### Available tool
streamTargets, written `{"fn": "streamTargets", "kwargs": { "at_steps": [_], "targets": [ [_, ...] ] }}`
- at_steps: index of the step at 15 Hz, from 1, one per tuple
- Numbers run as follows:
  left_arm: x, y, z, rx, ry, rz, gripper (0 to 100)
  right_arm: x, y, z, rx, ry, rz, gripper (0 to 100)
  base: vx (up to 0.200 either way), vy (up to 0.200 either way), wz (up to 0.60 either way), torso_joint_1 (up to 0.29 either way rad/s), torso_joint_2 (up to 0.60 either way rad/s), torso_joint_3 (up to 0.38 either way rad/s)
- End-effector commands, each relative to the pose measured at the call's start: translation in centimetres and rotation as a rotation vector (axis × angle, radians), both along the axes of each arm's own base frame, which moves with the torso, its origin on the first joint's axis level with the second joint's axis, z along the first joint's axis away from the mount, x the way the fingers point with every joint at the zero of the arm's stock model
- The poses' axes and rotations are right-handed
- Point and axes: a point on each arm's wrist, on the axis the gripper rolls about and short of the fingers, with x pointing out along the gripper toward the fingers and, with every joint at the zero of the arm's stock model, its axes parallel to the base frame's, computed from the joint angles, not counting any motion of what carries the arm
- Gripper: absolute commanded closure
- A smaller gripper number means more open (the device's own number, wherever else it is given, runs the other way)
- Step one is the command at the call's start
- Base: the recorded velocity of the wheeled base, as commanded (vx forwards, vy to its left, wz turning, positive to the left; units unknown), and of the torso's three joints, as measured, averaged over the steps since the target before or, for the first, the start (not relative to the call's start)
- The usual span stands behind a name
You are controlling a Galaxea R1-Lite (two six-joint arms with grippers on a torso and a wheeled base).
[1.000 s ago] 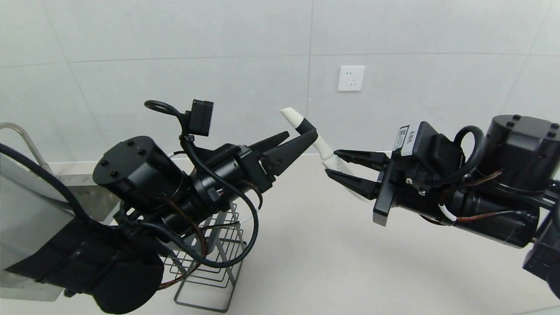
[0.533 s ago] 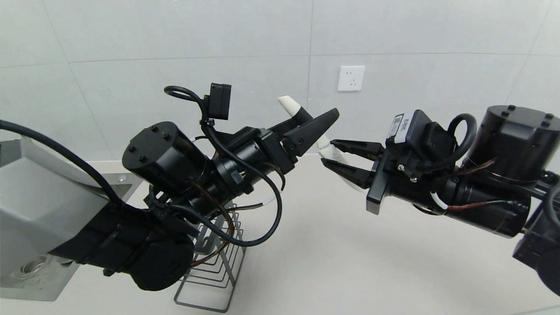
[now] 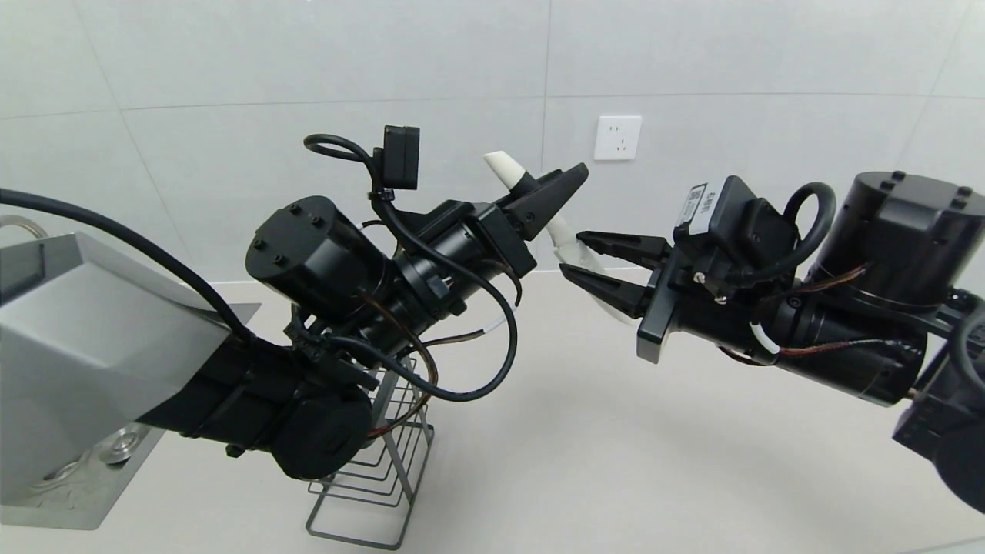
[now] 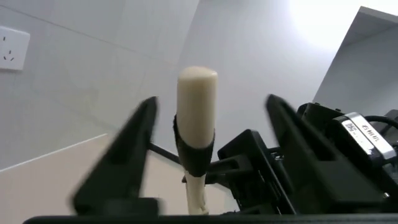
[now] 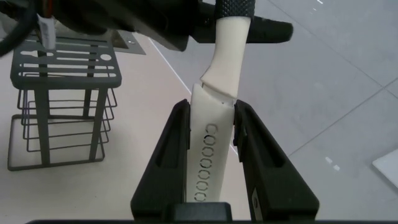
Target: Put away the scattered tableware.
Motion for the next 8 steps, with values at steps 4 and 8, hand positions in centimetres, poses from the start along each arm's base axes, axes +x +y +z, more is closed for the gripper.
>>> {"fn": "streamTargets", "kwargs": {
  "at_steps": [4, 8],
  "targets": [
    [-0.4, -0.5, 0.7, -0.028, -0.014, 0.006, 100, 0.1, 0.1, 0.5, 0.019, -0.002, 0.005, 100, 0.0, 0.0, 0.0, 0.0, 0.0, 0.0],
    [-0.3, -0.4, 0.6, -0.024, -0.025, 0.048, 100, -0.6, -0.5, -1.1, -0.009, 0.032, 0.002, 0, 0.0, 0.0, 0.0, 0.0, 0.0, 0.0]
  ]
}}
